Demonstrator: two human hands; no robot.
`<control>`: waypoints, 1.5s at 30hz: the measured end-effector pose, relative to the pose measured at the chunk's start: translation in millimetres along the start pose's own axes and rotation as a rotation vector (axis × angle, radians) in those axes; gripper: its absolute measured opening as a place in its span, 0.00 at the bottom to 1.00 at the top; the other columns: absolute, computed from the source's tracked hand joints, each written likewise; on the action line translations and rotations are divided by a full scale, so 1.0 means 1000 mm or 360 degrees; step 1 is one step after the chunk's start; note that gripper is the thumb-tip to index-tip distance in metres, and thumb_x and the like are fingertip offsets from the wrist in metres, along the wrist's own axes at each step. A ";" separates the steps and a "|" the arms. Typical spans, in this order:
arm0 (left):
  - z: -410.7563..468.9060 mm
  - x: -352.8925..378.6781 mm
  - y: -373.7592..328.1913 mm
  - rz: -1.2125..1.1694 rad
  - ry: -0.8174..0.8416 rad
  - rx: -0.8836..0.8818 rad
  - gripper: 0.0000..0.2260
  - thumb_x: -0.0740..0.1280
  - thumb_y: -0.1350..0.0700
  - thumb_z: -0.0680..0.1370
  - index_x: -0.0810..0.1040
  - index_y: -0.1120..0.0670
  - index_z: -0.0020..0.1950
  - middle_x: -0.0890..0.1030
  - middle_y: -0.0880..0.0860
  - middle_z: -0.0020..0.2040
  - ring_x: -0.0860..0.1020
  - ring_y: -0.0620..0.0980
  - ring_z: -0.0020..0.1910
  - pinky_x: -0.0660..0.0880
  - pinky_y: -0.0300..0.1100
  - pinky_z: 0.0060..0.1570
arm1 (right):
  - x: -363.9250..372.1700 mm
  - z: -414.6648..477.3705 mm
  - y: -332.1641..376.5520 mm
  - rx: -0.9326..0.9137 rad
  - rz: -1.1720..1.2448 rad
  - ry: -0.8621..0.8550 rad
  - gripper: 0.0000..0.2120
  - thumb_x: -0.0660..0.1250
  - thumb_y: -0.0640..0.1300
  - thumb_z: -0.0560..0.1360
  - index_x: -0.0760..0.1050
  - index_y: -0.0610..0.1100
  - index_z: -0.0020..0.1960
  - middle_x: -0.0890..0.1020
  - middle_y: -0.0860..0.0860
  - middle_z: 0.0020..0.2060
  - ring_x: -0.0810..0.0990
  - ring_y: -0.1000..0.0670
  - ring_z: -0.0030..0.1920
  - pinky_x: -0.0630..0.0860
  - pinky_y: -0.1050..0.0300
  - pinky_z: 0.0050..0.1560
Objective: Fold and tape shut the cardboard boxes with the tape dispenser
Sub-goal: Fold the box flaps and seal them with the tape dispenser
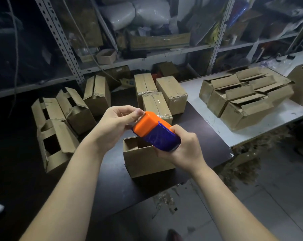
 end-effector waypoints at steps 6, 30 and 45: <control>-0.002 -0.005 0.004 0.0105 -0.0129 -0.0013 0.11 0.71 0.47 0.75 0.85 0.52 0.51 0.87 0.51 0.47 0.85 0.51 0.51 0.84 0.45 0.46 | 0.001 0.003 0.003 -0.0018 -0.0046 0.0013 0.26 0.82 0.54 0.64 0.78 0.44 0.55 0.84 0.52 0.44 0.83 0.52 0.40 0.80 0.63 0.38; -0.034 -0.041 0.007 0.0304 -0.0279 0.0553 0.04 0.74 0.59 0.76 0.88 0.54 0.49 0.81 0.50 0.41 0.82 0.54 0.42 0.81 0.46 0.44 | 0.037 -0.009 0.015 -0.0458 -0.0605 -0.0042 0.18 0.76 0.52 0.70 0.82 0.39 0.52 0.87 0.43 0.49 0.87 0.42 0.46 0.79 0.50 0.56; -0.040 -0.081 0.003 0.0334 -0.0755 0.0468 0.03 0.74 0.59 0.78 0.86 0.56 0.50 0.83 0.55 0.41 0.82 0.56 0.43 0.80 0.51 0.49 | 0.031 -0.014 -0.023 -0.0077 -0.0360 0.0011 0.28 0.85 0.52 0.61 0.73 0.46 0.53 0.82 0.48 0.41 0.77 0.48 0.37 0.73 0.60 0.35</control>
Point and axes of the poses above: each hand's wrist, its own z-axis towards the middle knuckle, its own x-axis out of the palm, y = z × x, the point moved 6 cm from there along z, towards the middle knuckle
